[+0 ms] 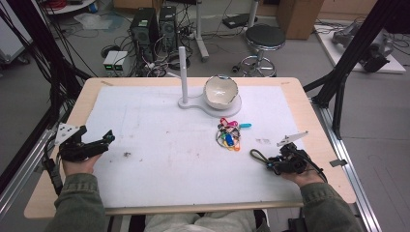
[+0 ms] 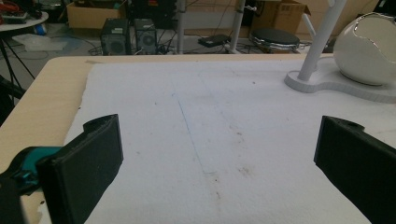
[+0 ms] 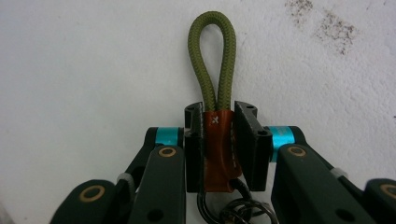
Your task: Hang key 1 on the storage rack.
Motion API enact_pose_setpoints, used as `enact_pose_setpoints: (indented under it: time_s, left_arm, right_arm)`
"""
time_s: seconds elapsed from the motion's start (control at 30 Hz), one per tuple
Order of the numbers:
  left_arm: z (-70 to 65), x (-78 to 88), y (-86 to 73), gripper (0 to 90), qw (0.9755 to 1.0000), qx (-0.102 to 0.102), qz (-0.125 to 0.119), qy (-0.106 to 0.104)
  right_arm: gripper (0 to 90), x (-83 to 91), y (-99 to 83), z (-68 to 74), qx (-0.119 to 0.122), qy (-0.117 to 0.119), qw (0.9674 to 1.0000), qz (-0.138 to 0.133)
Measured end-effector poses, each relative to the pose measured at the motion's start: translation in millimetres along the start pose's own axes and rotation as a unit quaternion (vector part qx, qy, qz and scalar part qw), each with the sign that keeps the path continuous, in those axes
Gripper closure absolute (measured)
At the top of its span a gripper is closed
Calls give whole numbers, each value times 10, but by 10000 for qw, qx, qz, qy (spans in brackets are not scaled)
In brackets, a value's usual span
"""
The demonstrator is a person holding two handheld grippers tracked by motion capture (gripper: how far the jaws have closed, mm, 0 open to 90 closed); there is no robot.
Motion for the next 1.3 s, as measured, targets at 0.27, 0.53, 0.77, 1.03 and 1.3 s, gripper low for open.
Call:
enact_pose_setpoints:
  time_s: [0.27, 0.53, 0.77, 1.03, 1.3]
  left_arm:
    - [1, -3, 1, 17, 10000, 10, -12, -1]
    - [7, -1, 2, 17, 10000, 17, -12, 2]
    - [8, -1, 1, 17, 10000, 19, -12, -3]
    - [9, -4, 2, 17, 10000, 44, -18, -30]
    - [18, -7, 2, 17, 10000, 67, -20, -48]
  right_arm:
    - [744, 98, 130, 27, -140, 108, 9994, -304]
    - [743, 161, 297, 86, -70, 167, 9989, -437]
    - [743, 251, 425, 99, -84, 206, 9977, -638]
    - [742, 376, 549, 105, -167, 228, 9948, -981]
    - [742, 427, 689, 122, -226, 285, 9926, -1159]
Point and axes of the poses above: each handheld gripper's, and its own axes: x roughly backward along the jaws, y roughly out of its top, z roughly to its left, the point moved 2 cm from there along -x, roughly forward along the jaws, and after that the axes turned 1 degree about z, right-handed, at the moved point
